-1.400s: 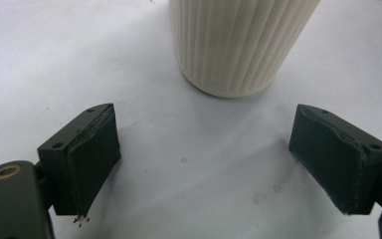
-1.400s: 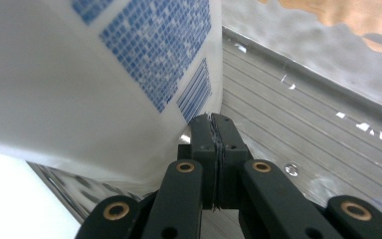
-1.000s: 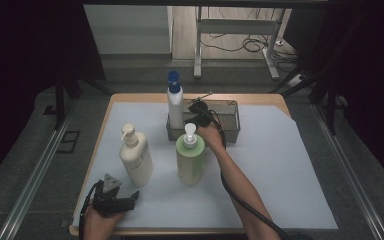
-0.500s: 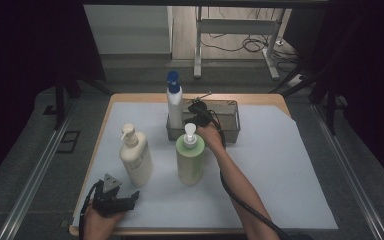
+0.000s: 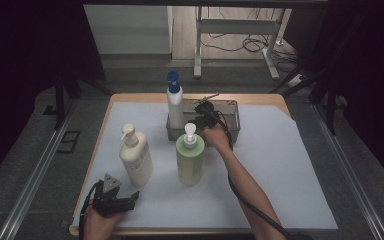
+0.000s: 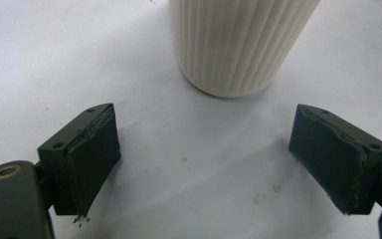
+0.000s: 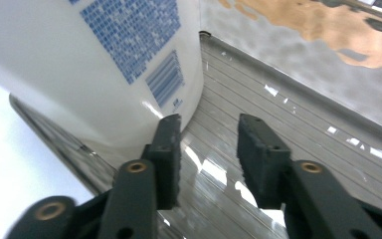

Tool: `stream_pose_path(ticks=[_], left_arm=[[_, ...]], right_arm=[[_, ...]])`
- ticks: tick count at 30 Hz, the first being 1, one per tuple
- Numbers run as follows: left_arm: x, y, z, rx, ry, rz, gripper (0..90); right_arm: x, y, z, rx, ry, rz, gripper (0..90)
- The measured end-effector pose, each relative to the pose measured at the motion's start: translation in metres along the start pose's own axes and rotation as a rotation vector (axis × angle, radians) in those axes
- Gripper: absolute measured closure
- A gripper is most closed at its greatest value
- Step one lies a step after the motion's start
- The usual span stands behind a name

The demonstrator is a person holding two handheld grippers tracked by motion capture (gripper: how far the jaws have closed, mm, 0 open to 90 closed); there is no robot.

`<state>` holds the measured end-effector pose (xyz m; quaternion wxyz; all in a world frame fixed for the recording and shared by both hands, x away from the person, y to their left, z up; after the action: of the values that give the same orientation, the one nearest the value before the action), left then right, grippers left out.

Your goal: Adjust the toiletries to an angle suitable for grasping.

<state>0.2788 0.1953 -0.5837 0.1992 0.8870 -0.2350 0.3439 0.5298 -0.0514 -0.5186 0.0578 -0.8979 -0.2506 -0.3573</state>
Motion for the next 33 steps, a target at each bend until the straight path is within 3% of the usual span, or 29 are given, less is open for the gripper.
stream_pose_path(ticks=[12,21,29,33], left_arm=[[0.0,0.0,0.0,0.001,0.0,0.001,12.2],[0.0,0.0,0.0,0.003,0.001,0.001,12.2],[0.0,0.0,0.0,0.002,0.0,0.001,12.2],[0.0,0.0,0.0,0.002,0.0,0.001,12.2]], right_arm=[[-0.003,0.009,-0.037,0.031,0.08,-0.013,38.3],[-0.012,0.01,-0.057,0.055,0.117,-0.068,33.0],[-0.023,0.011,-0.074,0.094,0.14,-0.073,29.9],[-0.032,0.011,-0.082,0.101,0.148,-0.099,28.4]])
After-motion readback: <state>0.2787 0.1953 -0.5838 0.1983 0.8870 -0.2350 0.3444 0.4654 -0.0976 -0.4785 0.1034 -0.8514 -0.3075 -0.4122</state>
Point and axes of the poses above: each handheld gripper's, and its own axes: z roughly forward along the jaws, x roughly out of its top, y roughly to its right, the point moved 8 cm from there along z, roughly forward along the jaws, and after that the axes turned 13 degrees about -x, right-handed, at the moved point
